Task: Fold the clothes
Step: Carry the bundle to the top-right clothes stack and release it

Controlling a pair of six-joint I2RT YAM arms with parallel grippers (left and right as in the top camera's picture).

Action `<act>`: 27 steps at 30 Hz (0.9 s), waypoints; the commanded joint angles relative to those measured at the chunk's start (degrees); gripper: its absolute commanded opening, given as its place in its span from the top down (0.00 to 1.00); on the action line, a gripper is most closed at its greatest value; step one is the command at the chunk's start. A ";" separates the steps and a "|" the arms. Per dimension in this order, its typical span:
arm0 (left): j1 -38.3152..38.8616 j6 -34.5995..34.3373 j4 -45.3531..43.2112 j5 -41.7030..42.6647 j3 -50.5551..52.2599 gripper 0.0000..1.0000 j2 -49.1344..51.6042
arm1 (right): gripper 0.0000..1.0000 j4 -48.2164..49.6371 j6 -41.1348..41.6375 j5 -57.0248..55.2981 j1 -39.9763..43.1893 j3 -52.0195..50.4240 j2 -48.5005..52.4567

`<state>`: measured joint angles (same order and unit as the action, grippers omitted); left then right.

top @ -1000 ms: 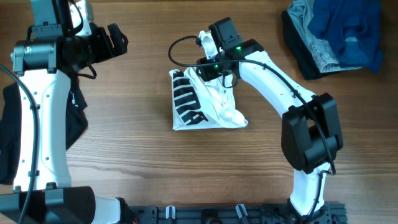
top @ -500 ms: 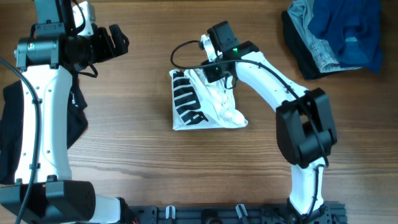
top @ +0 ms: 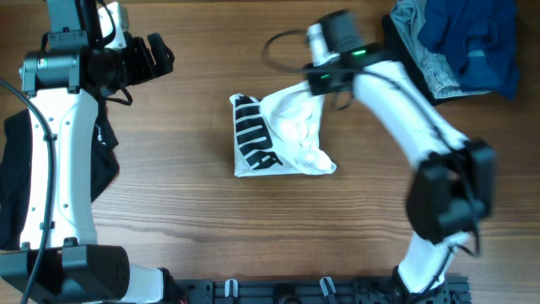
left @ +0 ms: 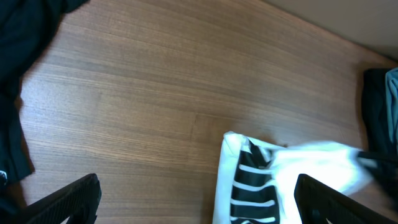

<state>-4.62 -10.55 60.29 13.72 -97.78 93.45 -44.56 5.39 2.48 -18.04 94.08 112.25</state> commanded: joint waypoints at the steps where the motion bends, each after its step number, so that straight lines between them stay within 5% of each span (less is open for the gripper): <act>1: -0.15 1.18 0.00 -0.35 0.11 0.00 0.33 | 0.96 -5.44 0.79 1.70 9.62 0.59 -4.22; 3: -0.15 1.18 0.00 -0.35 0.11 0.00 0.33 | 0.95 -6.93 -0.92 4.20 13.20 -0.74 -2.97; 5: -0.15 1.18 0.00 -0.35 0.11 0.00 0.33 | 0.08 -7.45 -0.96 4.83 15.10 -0.94 -1.31; 6: -0.15 1.18 0.00 -0.35 0.11 0.00 0.33 | 0.01 -7.58 -0.92 5.09 15.26 -0.94 -1.09; 13: -0.15 1.27 0.07 -0.35 0.15 0.00 0.33 | 0.00 -18.47 -0.74 20.85 15.30 -3.98 -1.07; 19: -0.15 1.36 0.09 -0.33 0.26 0.00 0.33 | 0.00 2.56 2.34 28.30 8.44 -22.01 -0.96; 25: -0.15 1.36 0.94 -0.35 0.26 0.00 0.33 | 0.01 12.50 7.34 16.65 -2.45 -24.24 6.14; 26: -0.15 1.36 1.07 -0.35 0.26 0.00 0.33 | 0.12 12.61 9.07 14.23 -3.19 -24.24 7.89; 27: -0.15 1.36 1.11 -0.35 0.26 0.00 0.33 | 0.34 12.61 9.11 13.97 -3.21 -24.24 8.55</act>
<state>-4.62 -10.15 61.23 13.32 -97.76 93.49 -32.03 11.49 21.69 -19.55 71.55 113.69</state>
